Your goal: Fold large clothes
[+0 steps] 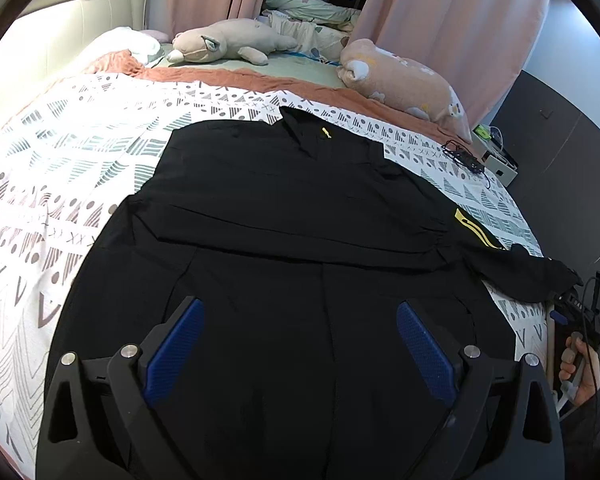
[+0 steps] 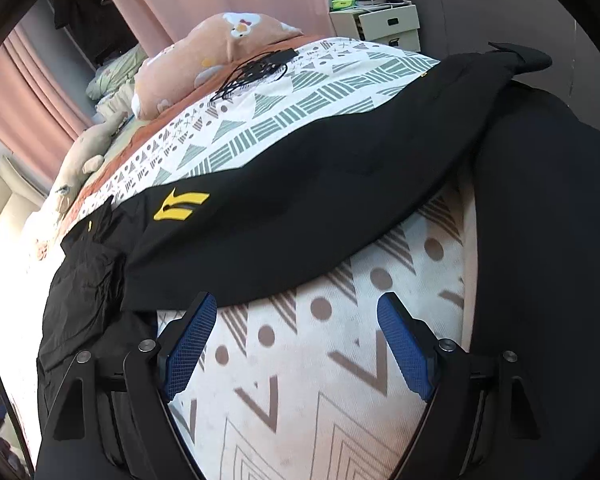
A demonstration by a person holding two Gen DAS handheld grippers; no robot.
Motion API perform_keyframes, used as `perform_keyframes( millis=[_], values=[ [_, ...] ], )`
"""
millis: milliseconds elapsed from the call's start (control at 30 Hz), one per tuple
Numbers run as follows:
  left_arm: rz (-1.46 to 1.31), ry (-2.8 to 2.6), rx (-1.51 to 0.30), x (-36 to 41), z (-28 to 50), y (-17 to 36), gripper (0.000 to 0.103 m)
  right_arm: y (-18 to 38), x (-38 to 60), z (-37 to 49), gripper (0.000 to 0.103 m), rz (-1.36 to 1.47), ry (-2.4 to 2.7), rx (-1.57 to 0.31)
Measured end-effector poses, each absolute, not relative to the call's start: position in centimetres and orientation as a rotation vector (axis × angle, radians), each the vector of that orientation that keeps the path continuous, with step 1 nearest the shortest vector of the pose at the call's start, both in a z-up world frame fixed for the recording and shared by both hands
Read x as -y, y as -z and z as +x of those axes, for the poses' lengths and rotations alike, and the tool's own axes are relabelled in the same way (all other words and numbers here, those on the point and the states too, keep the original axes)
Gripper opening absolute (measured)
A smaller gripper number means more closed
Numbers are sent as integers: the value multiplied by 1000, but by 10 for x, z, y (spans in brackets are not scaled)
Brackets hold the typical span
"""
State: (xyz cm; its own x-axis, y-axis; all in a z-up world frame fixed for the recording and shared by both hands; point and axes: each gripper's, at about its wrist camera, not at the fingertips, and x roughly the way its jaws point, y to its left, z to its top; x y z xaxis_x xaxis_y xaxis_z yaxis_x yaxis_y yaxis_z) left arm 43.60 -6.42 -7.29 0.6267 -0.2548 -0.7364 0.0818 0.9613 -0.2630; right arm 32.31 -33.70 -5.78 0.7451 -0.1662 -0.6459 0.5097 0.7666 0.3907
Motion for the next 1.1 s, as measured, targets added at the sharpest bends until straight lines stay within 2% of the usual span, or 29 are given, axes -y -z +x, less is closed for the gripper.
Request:
perform_keyframes(
  millis=[467, 567, 633, 700, 800, 1100],
  values=[
    [-206, 183, -926, 68, 469, 108, 99, 99, 373, 370, 79, 750, 413, -599],
    [-212, 178, -933, 66, 475, 113, 99, 95, 377, 379, 55, 706, 469, -583],
    [-216, 173, -936, 63, 478, 117, 99, 93, 382, 382, 17, 709, 486, -561],
    [-219, 168, -935, 59, 479, 119, 99, 88, 383, 383, 3, 701, 481, -521],
    [-224, 161, -933, 54, 481, 124, 99, 68, 371, 379, 0, 652, 455, -441],
    [-294, 144, -921, 16, 479, 127, 99, -23, 297, 367, 0, 504, 279, -292]
  ],
)
